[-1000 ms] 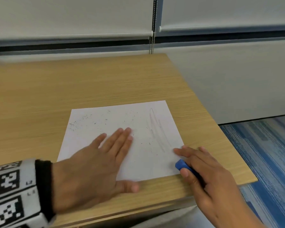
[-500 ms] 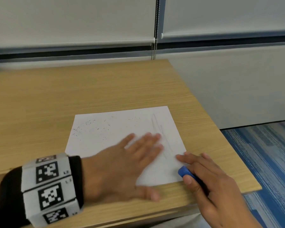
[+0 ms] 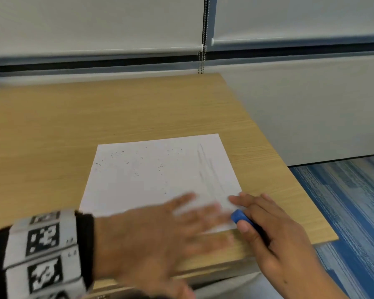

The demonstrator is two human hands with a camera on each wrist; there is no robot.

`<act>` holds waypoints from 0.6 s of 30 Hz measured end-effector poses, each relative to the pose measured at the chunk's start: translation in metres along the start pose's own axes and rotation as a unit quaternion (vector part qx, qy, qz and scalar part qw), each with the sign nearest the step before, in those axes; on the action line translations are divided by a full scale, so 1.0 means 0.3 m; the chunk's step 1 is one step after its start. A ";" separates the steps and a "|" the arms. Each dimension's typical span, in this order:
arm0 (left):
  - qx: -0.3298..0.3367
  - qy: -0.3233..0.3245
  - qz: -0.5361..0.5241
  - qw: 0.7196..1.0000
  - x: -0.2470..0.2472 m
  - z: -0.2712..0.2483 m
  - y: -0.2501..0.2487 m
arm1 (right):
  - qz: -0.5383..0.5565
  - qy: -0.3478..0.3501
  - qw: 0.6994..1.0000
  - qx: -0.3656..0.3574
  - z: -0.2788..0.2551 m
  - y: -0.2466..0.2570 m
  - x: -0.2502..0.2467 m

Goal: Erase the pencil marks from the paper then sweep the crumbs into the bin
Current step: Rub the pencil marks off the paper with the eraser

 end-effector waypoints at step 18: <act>-0.203 0.083 -0.140 0.966 -0.027 -0.020 0.247 | -0.126 0.059 0.990 0.027 0.080 0.097 -0.035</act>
Point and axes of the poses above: each hand's wrist, its own z-axis towards the middle knuckle, its own x-axis out of the palm, y = z × x, the point moved 5 cm from there along z, towards the middle knuckle, and after that the axes turned 4 degrees about x, right-handed, at the moved point
